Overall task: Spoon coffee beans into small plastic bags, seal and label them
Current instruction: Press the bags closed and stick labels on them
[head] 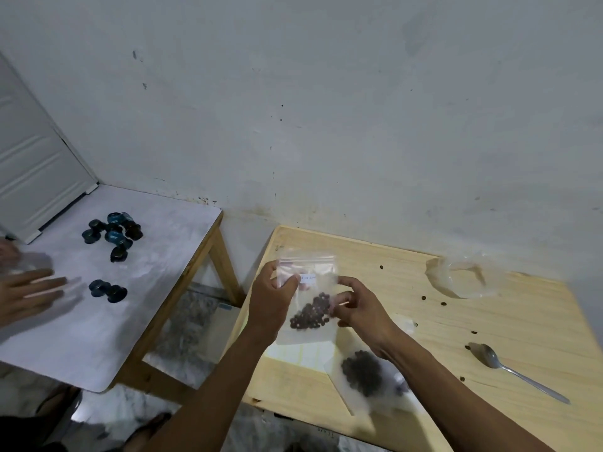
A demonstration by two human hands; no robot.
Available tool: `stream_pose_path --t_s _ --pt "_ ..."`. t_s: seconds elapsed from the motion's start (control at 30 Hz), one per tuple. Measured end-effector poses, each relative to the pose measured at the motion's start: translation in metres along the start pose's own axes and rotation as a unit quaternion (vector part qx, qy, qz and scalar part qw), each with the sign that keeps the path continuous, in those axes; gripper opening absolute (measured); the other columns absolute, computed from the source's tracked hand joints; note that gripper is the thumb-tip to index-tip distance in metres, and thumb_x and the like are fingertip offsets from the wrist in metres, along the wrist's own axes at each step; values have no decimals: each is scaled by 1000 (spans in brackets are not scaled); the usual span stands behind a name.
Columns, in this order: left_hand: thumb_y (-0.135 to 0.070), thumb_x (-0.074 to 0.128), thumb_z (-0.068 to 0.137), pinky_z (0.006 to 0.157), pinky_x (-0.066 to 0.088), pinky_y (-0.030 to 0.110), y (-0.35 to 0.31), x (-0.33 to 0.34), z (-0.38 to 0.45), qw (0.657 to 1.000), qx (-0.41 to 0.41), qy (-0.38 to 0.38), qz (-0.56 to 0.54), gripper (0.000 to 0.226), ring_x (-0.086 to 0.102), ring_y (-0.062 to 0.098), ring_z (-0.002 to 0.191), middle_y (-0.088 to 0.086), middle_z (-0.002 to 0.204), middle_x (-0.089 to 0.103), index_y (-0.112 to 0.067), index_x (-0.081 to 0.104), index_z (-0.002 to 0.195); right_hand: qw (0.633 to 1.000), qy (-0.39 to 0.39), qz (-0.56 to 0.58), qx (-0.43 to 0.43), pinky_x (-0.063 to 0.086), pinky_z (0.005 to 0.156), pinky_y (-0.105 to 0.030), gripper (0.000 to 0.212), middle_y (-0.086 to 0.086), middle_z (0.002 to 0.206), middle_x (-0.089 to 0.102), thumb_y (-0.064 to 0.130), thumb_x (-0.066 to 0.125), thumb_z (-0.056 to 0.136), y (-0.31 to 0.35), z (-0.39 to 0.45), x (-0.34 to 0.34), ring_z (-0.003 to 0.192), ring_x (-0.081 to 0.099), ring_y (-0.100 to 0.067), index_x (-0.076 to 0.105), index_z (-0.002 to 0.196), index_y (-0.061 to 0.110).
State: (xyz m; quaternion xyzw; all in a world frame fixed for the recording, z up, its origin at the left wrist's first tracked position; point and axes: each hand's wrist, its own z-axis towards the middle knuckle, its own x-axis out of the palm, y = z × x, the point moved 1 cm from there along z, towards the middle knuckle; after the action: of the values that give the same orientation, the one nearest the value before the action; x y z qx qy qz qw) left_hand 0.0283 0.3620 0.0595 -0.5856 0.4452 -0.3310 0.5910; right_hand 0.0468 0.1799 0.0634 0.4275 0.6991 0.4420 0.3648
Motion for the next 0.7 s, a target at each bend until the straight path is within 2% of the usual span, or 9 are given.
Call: stream_pose_path --t_s 0.1,0.2,0.33,0.4,0.53,0.63,0.7 --pt "-13 68 90 85 46 22 -1 5 10 1000 -26 8 4 36 57 2 97 -15 107 58 -26 51 119 1000 -17 4 -2 53 69 -33 47 -13 84 68 -1 63 90 -14 4 -2 78 66 -20 54 125 28" --pt "-18 71 88 77 48 20 14 10 24 995 -82 53 16 47 63 9 92 -4 105 65 -27 49 128 995 -83 56 9 52 66 -33 49 -10 76 66 -8 60 89 -24 18 -5 73 62 -20 53 125 26" --pt "-19 75 85 70 48 24 42 14 48 975 -117 143 123 54 64 15 86 -1 99 68 -26 53 134 980 -172 81 52 50 63 -25 47 -14 82 64 -10 55 90 -34 47 -14 75 61 -21 52 124 22" --pt "-19 76 84 73 51 29 50 20 61 966 -120 160 161 58 65 19 88 1 98 67 -28 53 137 979 -185 62 56 51 64 -22 43 -16 86 61 -9 54 91 -37 64 -16 78 60 -23 54 126 15" --pt "-20 77 83 85 53 36 58 37 90 959 -114 137 218 61 64 22 90 -2 89 62 -27 52 138 979 -187 52 68 51 61 -13 47 -10 89 56 -10 57 90 -39 99 -16 79 57 -20 53 132 11" --pt "-21 76 84 89 52 34 63 50 111 952 -98 126 263 60 60 18 91 -4 91 60 -24 51 139 981 -161 25 102 52 62 -19 58 -6 91 53 -5 64 88 -44 123 -18 79 57 -17 47 139 16" --pt "-22 74 86 94 51 35 67 57 123 944 -84 126 294 61 60 20 99 3 102 65 -20 49 142 982 -149 -8 119 57 71 -30 61 -2 91 53 -1 66 88 -45 134 -19 84 59 -19 44 142 15"
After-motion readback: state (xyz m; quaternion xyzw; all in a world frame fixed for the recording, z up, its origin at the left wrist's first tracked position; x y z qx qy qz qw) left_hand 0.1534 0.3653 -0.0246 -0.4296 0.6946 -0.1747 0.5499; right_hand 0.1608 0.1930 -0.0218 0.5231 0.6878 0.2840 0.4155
